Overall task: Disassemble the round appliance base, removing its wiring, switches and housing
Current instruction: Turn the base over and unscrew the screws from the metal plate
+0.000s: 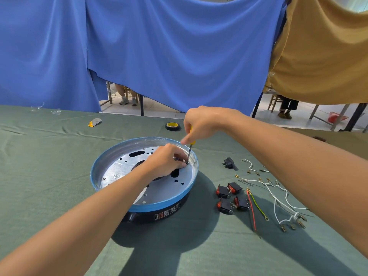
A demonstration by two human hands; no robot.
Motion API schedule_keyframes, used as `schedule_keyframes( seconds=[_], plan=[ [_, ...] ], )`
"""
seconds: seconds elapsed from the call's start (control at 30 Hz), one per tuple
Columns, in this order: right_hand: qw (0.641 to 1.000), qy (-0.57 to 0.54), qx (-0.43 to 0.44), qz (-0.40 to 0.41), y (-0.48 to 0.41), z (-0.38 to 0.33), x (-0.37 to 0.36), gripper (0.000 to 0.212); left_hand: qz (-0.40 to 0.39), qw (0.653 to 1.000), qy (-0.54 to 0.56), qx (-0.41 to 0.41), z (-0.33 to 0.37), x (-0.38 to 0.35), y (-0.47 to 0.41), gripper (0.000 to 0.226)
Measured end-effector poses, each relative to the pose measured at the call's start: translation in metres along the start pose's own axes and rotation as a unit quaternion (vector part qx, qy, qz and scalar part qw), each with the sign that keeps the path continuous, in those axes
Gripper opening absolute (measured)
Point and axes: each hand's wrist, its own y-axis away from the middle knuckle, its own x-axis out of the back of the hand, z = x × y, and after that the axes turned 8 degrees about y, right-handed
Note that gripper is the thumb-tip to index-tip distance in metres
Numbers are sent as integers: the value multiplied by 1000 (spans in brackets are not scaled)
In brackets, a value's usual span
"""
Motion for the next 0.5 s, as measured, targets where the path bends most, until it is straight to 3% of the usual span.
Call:
schedule_keyframes(
  seconds=[0.03, 0.1, 0.33, 0.5],
  plan=[
    [1000, 4, -18, -1, 0, 0, 0, 46, -1, 1000, 0, 2, 0, 0, 0, 13],
    [999, 23, -29, -1, -1, -1, -1, 48, -3, 1000, 0, 4, -1, 0, 0, 14],
    [998, -3, 34, 53, 5, -3, 4, 5, -1, 1000, -1, 4, -2, 0, -1, 11],
    [996, -22, 71, 48, 7, -4, 3, 23, 2, 1000, 9, 7, -2, -1, -2, 8]
  ],
)
